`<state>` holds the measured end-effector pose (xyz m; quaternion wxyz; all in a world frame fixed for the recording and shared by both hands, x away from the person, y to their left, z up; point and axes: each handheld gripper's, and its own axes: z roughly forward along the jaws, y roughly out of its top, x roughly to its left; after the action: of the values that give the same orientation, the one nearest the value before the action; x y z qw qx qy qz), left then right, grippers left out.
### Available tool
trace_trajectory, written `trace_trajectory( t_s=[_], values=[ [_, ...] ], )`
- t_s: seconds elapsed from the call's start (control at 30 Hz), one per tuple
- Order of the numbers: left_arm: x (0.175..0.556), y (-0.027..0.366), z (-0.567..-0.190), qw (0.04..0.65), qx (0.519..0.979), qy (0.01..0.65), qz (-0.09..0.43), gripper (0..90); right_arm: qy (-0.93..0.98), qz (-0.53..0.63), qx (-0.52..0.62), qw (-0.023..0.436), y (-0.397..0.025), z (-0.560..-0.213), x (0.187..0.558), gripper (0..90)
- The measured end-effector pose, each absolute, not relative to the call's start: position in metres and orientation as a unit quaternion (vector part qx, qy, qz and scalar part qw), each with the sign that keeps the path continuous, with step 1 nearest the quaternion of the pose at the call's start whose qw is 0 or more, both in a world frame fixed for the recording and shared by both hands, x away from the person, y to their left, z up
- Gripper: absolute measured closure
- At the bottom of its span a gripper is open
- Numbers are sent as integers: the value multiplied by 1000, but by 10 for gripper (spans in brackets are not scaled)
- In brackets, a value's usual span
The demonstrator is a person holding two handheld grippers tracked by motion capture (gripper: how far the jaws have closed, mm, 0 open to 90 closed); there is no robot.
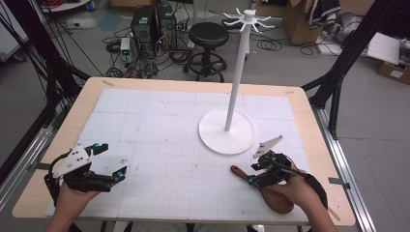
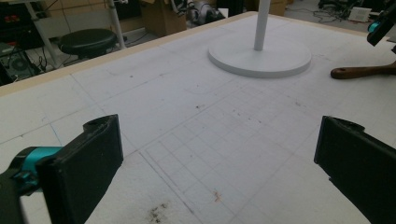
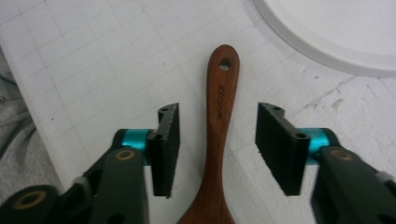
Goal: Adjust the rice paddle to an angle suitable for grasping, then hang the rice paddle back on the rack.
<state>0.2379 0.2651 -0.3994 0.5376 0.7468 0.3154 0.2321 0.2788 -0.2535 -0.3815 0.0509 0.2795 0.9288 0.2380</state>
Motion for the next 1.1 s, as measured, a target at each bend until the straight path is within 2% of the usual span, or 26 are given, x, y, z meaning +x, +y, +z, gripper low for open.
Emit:
trace_trajectory(
  t_s=[0.07,0.1,0.13,0.23,0.33,0.53,0.6,1.1],
  values=[
    [238,265,-400,538,746,316,231,17,928,236,282,51,-256,-380,276,399],
    [239,265,-400,537,748,314,231,17,928,236,285,52,-258,-379,273,341],
    [239,264,-400,538,747,314,231,17,928,236,285,52,-258,-379,273,341],
    [238,262,-399,538,749,312,230,17,927,240,283,56,-262,-378,271,257],
    [238,261,-399,538,751,308,229,17,925,242,286,65,-265,-378,269,140],
    [237,264,-399,540,748,309,231,17,923,238,293,72,-265,-379,268,86],
    [237,265,-399,540,748,310,232,17,926,234,287,74,-264,-380,268,24],
    [235,264,-397,540,748,308,233,17,941,197,269,62,-255,-385,268,46]
  ],
)
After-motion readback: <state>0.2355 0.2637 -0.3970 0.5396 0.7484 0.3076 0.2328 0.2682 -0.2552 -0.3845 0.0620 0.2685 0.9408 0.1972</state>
